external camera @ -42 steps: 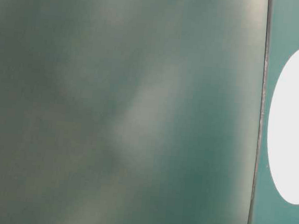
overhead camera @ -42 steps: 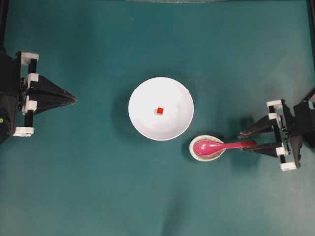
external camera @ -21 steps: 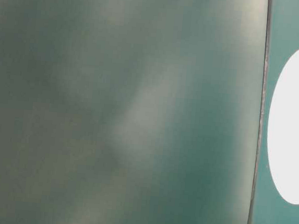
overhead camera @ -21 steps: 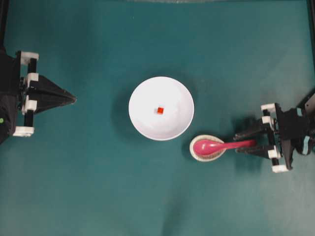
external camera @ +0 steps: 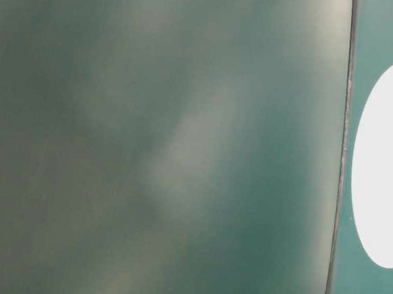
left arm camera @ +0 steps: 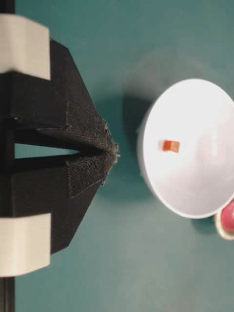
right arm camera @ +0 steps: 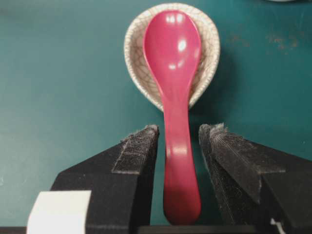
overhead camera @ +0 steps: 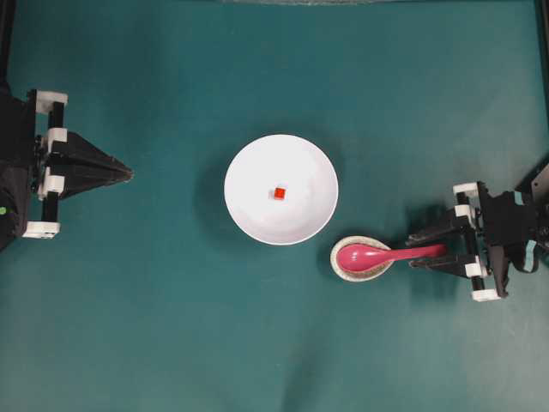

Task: Grip the spoon and scoop the red block from the bowl with right arm.
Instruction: 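Close the right gripper on the pink spoon handle, then lift the pink spoon with the right gripper toward the white bowl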

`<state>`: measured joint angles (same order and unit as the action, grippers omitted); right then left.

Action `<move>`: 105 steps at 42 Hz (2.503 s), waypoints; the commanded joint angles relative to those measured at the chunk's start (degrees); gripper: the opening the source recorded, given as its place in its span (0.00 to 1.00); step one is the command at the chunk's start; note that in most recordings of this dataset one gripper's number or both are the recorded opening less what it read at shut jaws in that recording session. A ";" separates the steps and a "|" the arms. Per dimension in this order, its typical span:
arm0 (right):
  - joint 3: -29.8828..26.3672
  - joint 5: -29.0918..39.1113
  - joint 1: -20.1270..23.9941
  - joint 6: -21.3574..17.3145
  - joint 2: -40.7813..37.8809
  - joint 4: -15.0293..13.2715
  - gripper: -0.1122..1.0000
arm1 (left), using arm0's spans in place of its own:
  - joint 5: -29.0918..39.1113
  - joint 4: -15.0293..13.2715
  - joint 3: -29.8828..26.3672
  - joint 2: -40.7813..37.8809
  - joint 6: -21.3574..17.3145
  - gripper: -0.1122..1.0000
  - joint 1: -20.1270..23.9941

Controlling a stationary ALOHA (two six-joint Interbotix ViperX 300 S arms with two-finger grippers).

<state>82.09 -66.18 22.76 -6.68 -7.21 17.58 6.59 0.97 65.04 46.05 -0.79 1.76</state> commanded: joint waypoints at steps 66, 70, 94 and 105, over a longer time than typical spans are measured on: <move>-1.58 22.15 -0.79 3.96 22.85 1.58 0.31 | 0.26 0.18 -1.05 -0.18 -0.09 0.10 0.79; -2.72 26.98 -2.29 4.39 27.16 1.58 0.31 | 0.18 0.18 -0.97 -0.18 -0.09 0.10 0.79; -16.17 65.65 -17.93 9.05 46.93 0.79 0.31 | -0.35 0.18 -0.97 -0.26 0.00 0.10 0.88; -23.64 78.40 -25.66 8.70 47.64 -2.11 0.31 | -0.53 0.18 -0.88 -0.26 0.00 0.10 0.88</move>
<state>61.70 9.49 -1.23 2.20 40.34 15.91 6.77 1.05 65.04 46.05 -0.88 2.46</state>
